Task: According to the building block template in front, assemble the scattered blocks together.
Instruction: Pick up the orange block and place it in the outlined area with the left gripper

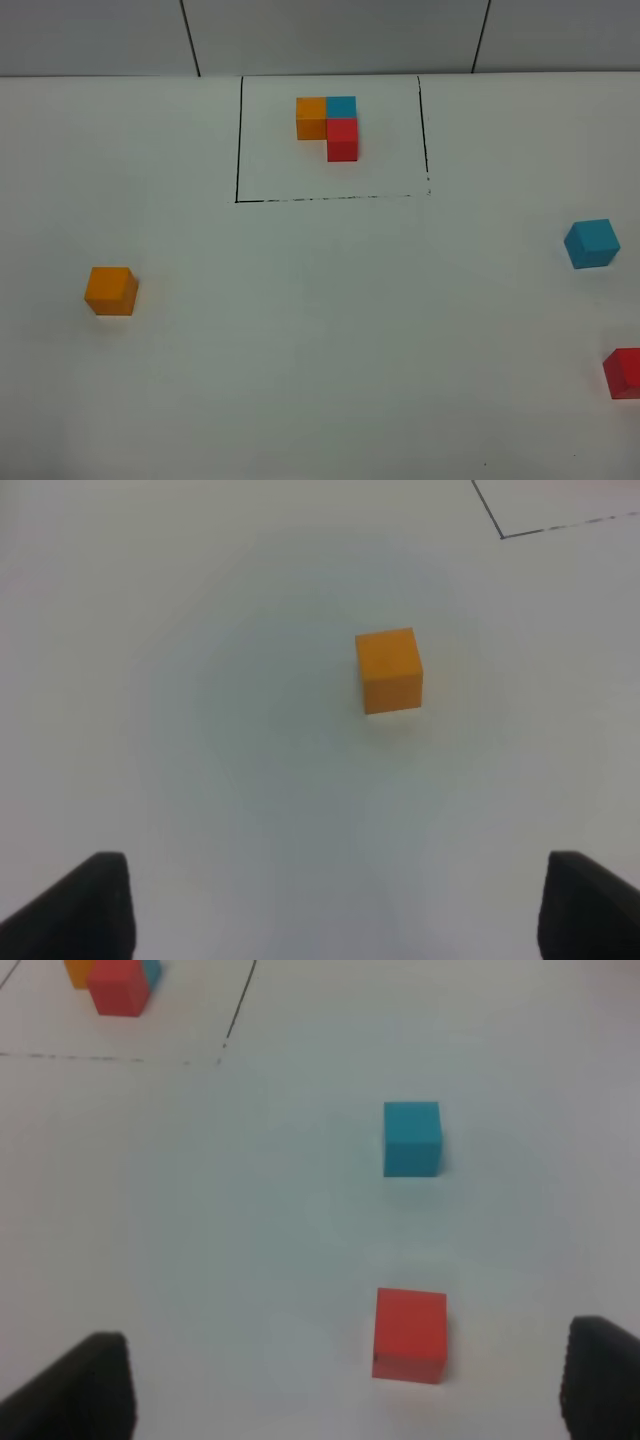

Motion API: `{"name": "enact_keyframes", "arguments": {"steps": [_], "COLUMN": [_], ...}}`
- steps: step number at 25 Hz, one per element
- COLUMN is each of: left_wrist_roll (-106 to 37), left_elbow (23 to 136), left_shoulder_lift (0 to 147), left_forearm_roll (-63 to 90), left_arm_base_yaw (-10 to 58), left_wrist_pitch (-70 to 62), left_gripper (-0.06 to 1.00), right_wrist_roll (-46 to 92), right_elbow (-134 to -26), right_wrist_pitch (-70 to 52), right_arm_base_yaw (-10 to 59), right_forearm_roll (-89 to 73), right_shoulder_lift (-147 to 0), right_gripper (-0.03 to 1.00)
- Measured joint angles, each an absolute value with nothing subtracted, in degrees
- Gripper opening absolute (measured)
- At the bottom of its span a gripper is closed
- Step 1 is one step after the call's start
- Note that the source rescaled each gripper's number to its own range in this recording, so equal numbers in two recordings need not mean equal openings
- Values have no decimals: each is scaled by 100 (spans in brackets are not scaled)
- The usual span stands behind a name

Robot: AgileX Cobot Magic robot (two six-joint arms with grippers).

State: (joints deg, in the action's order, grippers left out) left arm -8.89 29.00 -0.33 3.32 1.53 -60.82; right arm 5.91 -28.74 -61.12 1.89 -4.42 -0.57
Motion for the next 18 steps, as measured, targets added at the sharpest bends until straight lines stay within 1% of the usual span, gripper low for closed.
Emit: {"name": "enact_keyframes", "arguments": {"steps": [4, 14, 18], "left_wrist_roll": [-884, -884, -742], "left_elbow": [2900, 2900, 2959], "left_shoulder_lift": [-33, -13, 482], "left_forearm_roll": [332, 320, 292], "left_arm_base_yaw": [153, 153, 153], "left_wrist_pitch": [-6082, -6082, -6020], "left_gripper": [91, 85, 85], "right_wrist_roll": [592, 592, 592], "right_elbow": [-2874, -2874, -2874], "right_wrist_pitch": [-6112, -6112, -6112], "right_arm_base_yaw": [189, 189, 189], "right_forearm_roll": [-442, -442, -442], "right_shoulder_lift": [-57, -57, -57], "right_gripper": [73, 73, 73]}}
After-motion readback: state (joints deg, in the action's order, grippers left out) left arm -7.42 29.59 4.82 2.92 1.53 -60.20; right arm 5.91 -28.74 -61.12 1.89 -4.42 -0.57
